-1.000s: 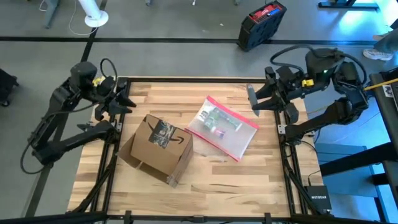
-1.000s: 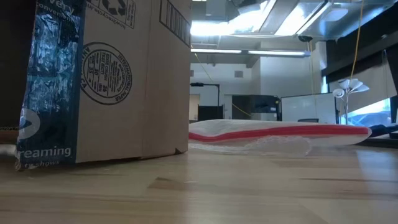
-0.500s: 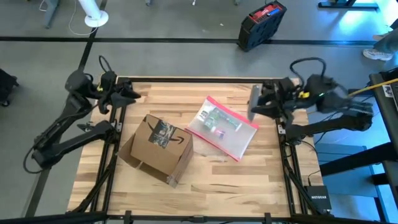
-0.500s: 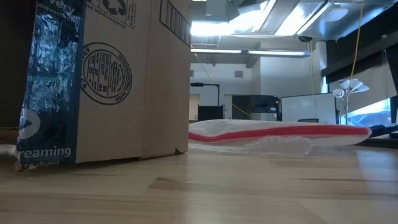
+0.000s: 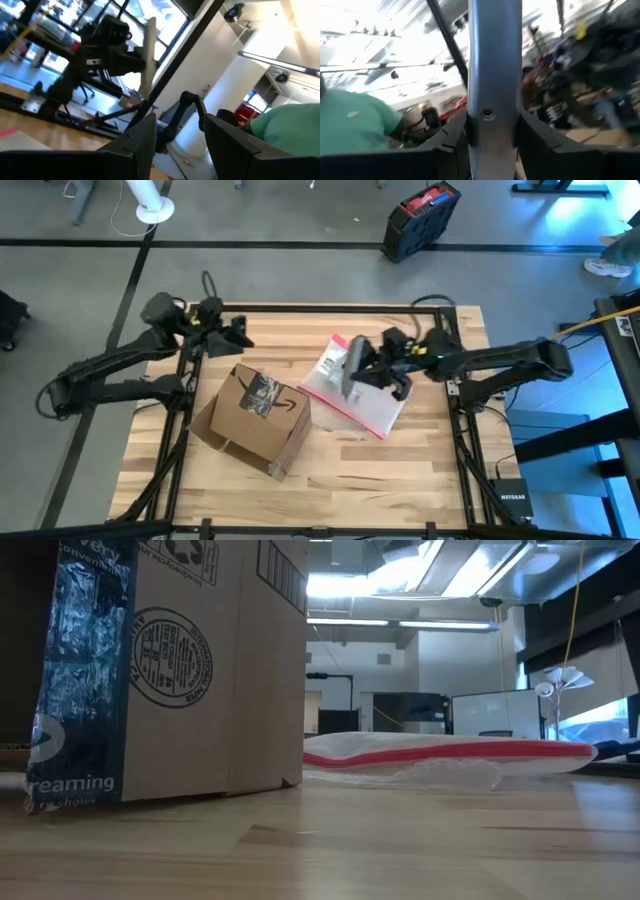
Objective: Unpack boxes
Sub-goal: Break down the cardboard box with the gray cutter until it is fully flat
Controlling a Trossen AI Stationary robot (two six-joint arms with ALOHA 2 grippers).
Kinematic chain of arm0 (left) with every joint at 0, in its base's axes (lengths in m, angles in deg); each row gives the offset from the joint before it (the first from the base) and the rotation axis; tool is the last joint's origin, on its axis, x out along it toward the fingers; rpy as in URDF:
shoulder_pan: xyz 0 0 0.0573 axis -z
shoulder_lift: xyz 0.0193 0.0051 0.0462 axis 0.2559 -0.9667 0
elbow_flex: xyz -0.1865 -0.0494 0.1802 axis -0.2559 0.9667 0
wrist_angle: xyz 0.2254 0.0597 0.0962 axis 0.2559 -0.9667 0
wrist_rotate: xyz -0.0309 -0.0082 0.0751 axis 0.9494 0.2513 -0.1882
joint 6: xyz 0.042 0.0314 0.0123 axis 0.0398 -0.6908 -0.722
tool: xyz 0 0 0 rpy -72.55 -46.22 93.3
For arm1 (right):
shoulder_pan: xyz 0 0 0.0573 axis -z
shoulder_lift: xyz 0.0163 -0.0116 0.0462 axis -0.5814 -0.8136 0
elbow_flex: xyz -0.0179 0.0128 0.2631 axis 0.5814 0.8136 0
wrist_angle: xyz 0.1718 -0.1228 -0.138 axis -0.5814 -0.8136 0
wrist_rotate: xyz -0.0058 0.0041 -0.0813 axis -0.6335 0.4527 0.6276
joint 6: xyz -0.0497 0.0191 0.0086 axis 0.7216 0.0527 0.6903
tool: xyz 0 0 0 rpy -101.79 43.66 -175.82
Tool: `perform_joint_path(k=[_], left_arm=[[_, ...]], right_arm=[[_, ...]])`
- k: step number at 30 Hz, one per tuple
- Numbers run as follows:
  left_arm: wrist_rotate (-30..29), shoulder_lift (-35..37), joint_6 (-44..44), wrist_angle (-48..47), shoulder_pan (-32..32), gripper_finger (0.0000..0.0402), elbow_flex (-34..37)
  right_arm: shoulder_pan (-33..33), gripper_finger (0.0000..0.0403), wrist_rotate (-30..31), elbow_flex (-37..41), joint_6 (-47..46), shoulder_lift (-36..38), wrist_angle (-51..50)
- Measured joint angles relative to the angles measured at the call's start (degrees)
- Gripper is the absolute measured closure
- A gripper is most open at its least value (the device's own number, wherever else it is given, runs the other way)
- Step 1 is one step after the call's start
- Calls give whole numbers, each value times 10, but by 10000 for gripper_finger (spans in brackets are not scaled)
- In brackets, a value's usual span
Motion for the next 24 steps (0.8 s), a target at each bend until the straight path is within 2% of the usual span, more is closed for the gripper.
perform_joint_path(k=[5,11,16,24], left_arm=[[0,-49,9,68,27,245,0],[0,-100,52,186,46,245,0],[2,-138,79,243,67,245,0],[1,-182,96,320,100,245,0]], right_arm=[[11,278,-83,-59,-31,-83,-5],[41,278,-151,-116,-55,-142,20],[66,278,-170,-155,-67,-174,70],[75,278,-202,-226,-67,-236,73]])
